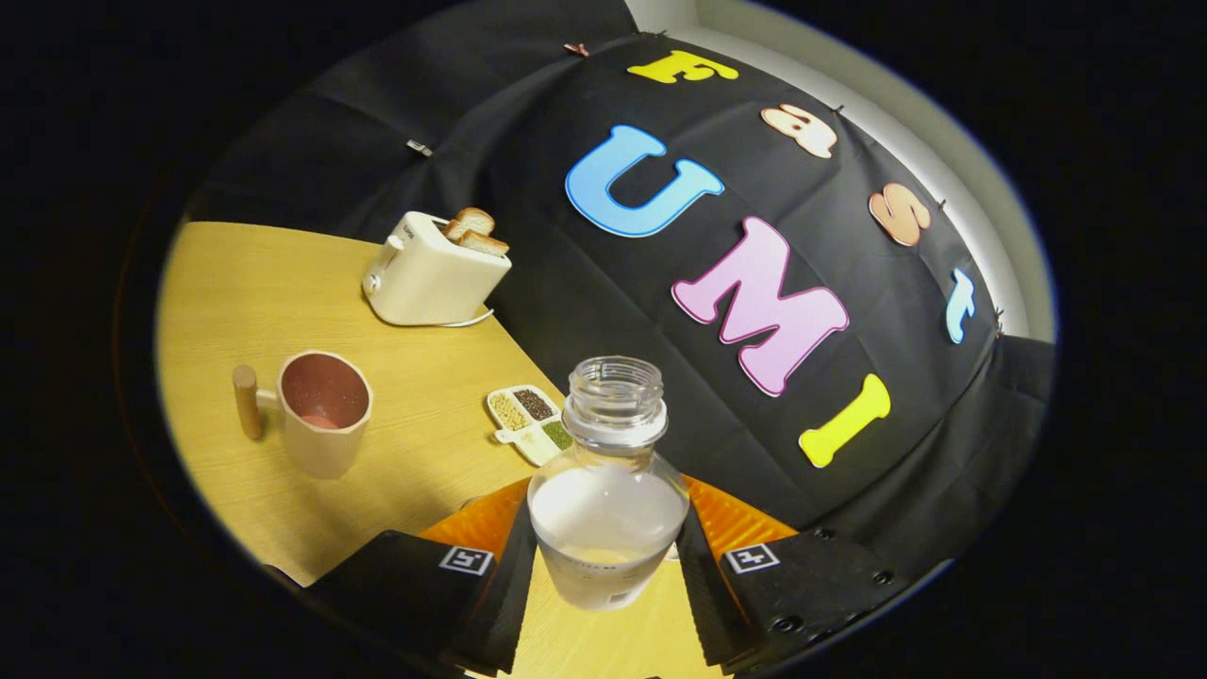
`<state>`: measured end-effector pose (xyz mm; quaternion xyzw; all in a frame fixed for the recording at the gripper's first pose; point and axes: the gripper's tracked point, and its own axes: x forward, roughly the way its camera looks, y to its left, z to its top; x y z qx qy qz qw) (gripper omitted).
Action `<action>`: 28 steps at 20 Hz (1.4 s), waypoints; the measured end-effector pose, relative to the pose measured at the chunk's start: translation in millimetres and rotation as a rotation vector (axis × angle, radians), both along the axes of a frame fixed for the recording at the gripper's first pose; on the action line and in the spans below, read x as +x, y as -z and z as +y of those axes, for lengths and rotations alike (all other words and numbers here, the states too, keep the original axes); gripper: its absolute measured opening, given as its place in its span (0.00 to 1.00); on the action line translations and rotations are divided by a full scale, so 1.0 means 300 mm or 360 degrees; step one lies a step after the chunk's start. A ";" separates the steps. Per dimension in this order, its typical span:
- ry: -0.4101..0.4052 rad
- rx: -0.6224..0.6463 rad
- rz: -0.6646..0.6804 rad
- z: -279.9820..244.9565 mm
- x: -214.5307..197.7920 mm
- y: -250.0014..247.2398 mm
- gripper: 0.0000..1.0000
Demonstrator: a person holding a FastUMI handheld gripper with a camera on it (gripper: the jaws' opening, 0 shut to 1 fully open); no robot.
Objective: Take the bottle from table, then pour the juice into the cup, finally place the bottle on the coaster
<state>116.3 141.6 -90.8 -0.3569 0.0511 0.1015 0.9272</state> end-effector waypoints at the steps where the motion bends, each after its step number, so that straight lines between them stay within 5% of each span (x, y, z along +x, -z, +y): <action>1: -0.0013 -0.0054 -0.0016 0.003 -0.003 0.002 0.74; 11: -0.0180 -0.0620 -0.0175 0.099 0.047 0.017 0.73; 28: -0.0583 -0.1197 -0.0231 0.344 0.108 0.167 0.73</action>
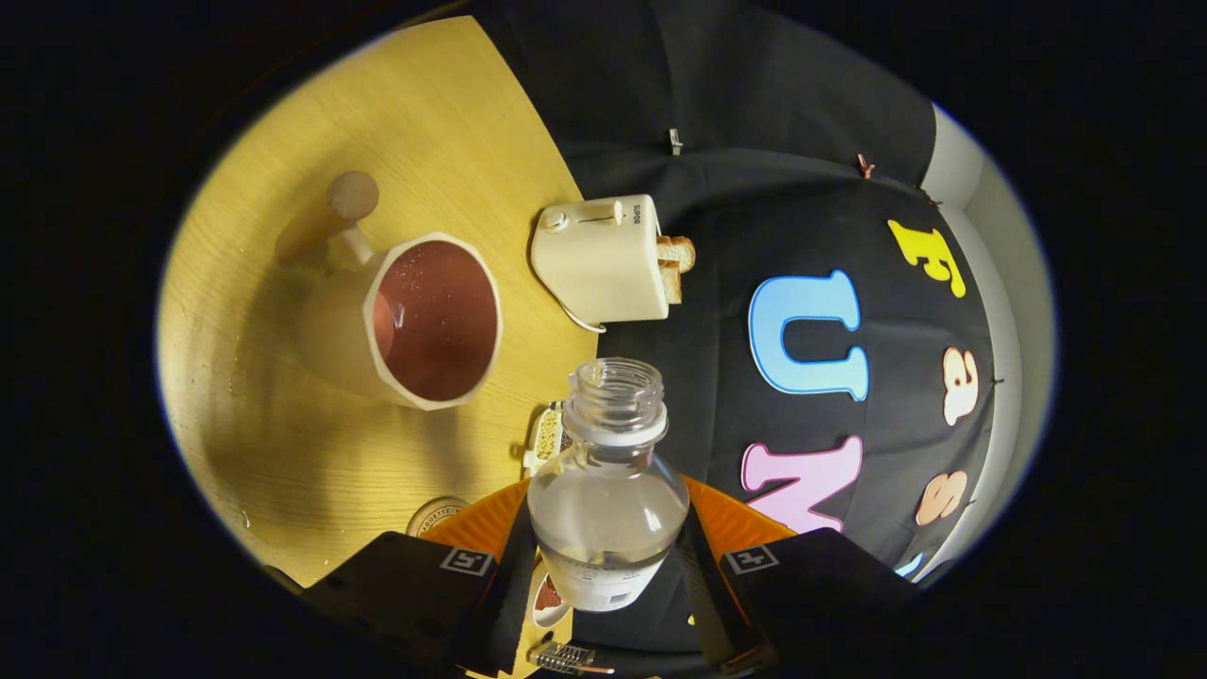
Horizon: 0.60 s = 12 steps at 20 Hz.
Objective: Take the bottle from table, then pour the juice into the cup, finally place the bottle on the coaster
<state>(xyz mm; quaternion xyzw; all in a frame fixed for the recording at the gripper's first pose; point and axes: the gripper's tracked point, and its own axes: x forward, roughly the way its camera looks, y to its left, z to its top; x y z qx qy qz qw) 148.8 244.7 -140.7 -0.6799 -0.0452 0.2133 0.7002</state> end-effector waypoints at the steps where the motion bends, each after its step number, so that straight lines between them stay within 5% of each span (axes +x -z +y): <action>1: -0.0016 -0.0028 -0.0006 0.002 0.008 0.008 0.73; 12: -0.0136 -0.0236 -0.0061 0.038 0.040 0.049 0.73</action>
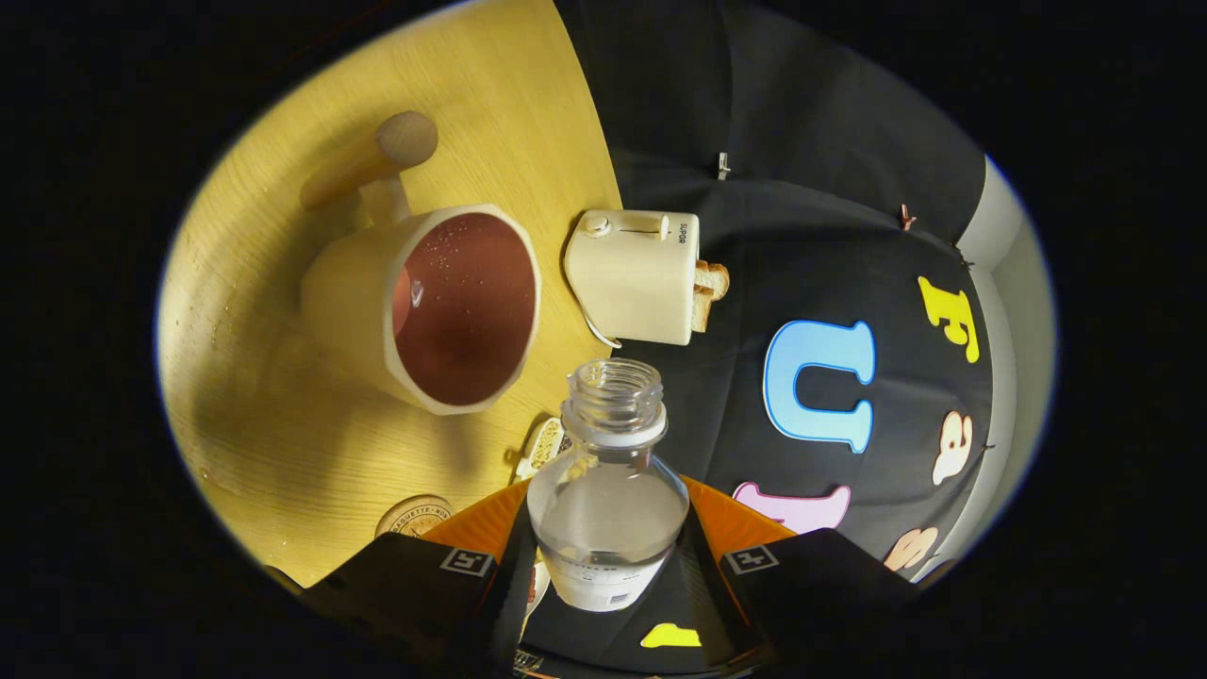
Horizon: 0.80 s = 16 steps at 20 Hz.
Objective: Take the bottle from table, then pour the juice into the cup, finally place the bottle on the coaster
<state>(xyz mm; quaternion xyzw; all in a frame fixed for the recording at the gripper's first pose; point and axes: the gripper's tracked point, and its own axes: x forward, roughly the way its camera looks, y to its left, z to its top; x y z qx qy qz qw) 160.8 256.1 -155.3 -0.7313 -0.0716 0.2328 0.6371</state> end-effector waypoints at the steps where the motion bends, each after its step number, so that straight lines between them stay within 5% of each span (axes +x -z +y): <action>1: -0.0007 -0.0018 -0.0006 -0.001 0.002 0.002 0.73; 16: -0.0134 -0.0245 -0.0118 0.015 0.034 -0.007 0.73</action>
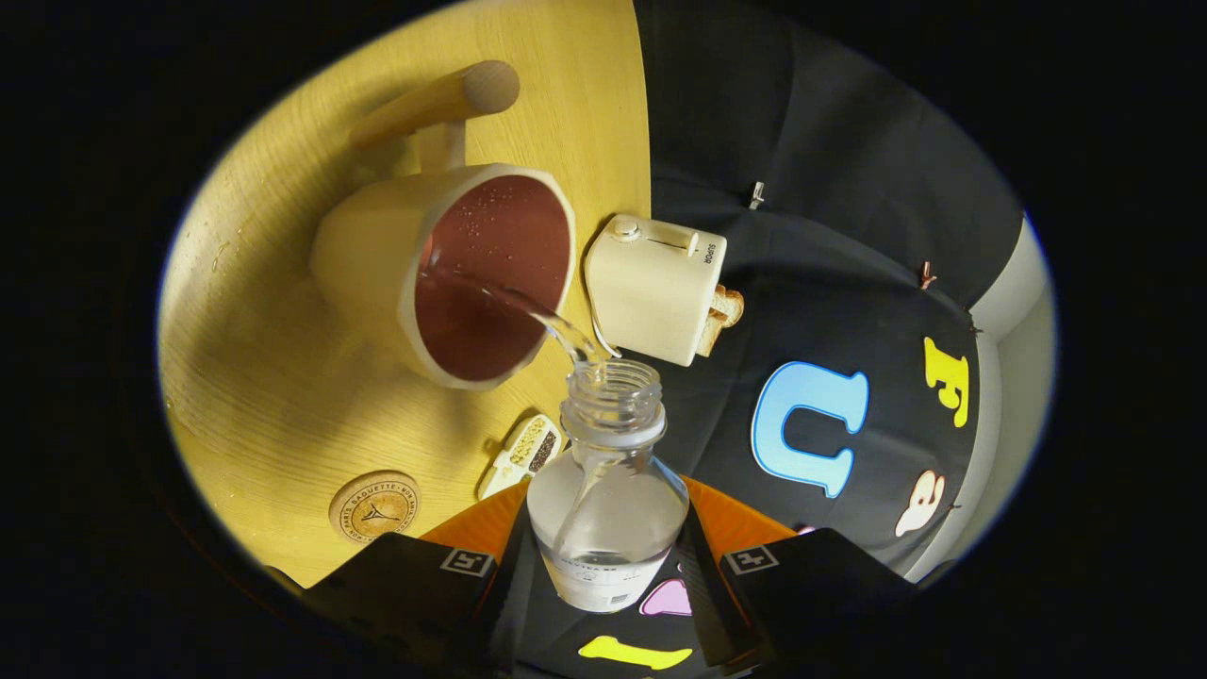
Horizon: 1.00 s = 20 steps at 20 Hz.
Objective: Take the bottle from table, then pour the juice into the cup, finally place the bottle on the coaster
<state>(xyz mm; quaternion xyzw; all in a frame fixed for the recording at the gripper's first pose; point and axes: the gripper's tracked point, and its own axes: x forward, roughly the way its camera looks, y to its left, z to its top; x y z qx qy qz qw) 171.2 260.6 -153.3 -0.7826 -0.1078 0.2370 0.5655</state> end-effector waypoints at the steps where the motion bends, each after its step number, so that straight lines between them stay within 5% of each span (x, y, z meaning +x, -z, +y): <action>1: -0.0007 -0.0010 -0.0005 0.000 -0.001 0.000 0.73; 20: -0.0123 -0.0213 -0.0085 -0.010 0.007 -0.055 0.73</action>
